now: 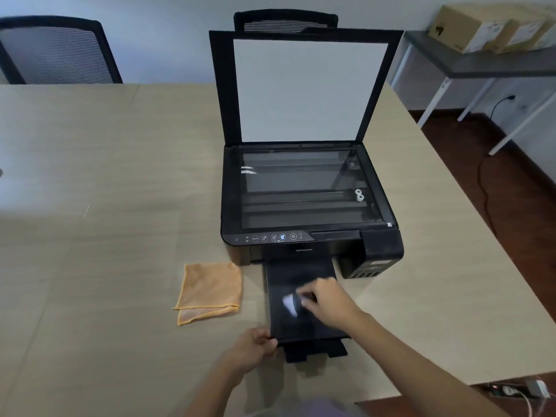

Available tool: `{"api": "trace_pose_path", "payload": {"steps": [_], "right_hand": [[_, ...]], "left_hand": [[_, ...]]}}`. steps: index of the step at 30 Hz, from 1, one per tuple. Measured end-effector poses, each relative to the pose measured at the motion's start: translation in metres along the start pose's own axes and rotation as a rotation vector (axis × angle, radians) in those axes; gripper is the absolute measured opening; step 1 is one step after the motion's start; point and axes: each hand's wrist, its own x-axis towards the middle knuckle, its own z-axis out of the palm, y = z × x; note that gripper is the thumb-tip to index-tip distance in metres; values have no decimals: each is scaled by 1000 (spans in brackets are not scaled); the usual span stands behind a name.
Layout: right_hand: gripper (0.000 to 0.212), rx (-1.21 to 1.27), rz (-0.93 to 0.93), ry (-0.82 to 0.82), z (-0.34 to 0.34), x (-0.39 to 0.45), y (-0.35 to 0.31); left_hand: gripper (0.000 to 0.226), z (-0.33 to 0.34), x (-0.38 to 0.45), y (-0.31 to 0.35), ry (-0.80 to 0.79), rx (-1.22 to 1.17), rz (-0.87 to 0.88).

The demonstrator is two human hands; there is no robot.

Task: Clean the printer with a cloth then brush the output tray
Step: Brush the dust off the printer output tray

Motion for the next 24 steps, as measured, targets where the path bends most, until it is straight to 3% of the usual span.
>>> {"api": "trace_pose_path", "payload": {"steps": [2,5,8,12,13,16,17,21,24], "right_hand": [[29,3,28,121,6,18,-18],[23,-60,-94,19,16,29,-53],[29,-102,53,233,19,46,-51],[28,-189,-85,85,17,33,-44],[27,-170,-61,95,11,27,-37],[22,-150,266,359,-13,23,12],[22,-155,279,351,-15,19,20],[28,-178,-20,56,-2,-13,16],[24,-148,211,247,-10,-15,47]], "left_hand": [[19,0,-1,1,1,-3,-4],[17,-2,-2,0,-21,56,-4],[15,-1,0,2,-34,62,-9],[20,-3,2,-2,-20,38,-4],[21,-3,4,-3,-20,34,-5],[19,-3,7,-7,-13,31,-24],[18,-4,8,-8,-1,33,-24],[9,-5,8,-10,-14,10,-3],[12,-6,8,-10,-9,31,-2]]}}
